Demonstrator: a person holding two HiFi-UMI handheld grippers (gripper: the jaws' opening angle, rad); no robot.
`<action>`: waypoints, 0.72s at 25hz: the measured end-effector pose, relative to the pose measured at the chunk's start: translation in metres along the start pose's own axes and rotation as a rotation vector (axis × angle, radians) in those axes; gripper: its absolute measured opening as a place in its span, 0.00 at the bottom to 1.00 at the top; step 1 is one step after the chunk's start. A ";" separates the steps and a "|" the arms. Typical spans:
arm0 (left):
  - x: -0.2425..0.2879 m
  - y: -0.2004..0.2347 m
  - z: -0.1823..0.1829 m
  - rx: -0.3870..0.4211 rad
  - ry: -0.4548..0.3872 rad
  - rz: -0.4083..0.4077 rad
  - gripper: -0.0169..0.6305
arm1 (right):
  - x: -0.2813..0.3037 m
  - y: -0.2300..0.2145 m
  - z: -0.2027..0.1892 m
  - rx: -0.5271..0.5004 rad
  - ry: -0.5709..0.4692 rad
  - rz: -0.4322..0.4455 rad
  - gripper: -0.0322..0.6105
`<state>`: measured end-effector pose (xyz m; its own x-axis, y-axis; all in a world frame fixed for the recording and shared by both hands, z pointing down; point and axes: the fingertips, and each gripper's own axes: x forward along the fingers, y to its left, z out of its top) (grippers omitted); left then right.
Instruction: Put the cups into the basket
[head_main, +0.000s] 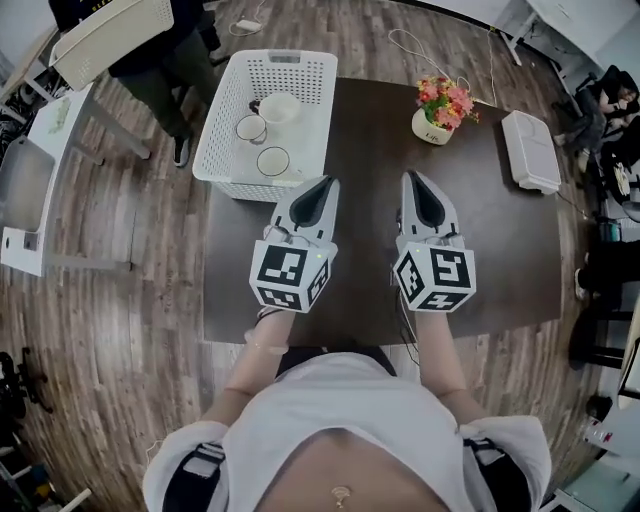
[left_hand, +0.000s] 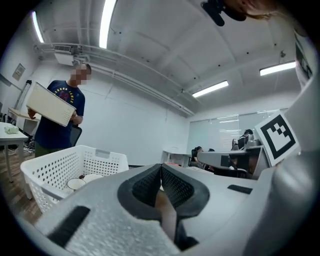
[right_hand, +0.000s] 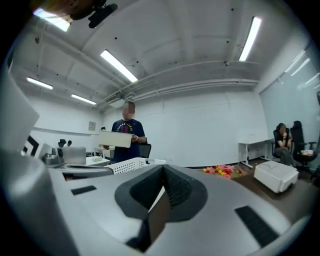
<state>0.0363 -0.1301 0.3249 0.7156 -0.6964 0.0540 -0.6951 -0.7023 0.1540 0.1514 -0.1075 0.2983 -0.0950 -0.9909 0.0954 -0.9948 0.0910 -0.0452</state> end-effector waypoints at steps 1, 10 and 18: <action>0.004 -0.010 -0.004 0.003 0.006 -0.018 0.04 | -0.009 -0.007 -0.007 0.013 -0.003 -0.027 0.07; 0.026 -0.064 -0.030 0.017 0.059 -0.105 0.04 | -0.048 -0.032 -0.054 0.066 0.029 -0.164 0.07; 0.028 -0.065 -0.032 0.019 0.068 -0.103 0.05 | -0.047 -0.034 -0.054 0.060 0.036 -0.149 0.07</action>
<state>0.1039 -0.0993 0.3478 0.7856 -0.6097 0.1057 -0.6187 -0.7725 0.1430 0.1878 -0.0589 0.3495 0.0510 -0.9887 0.1409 -0.9942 -0.0637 -0.0871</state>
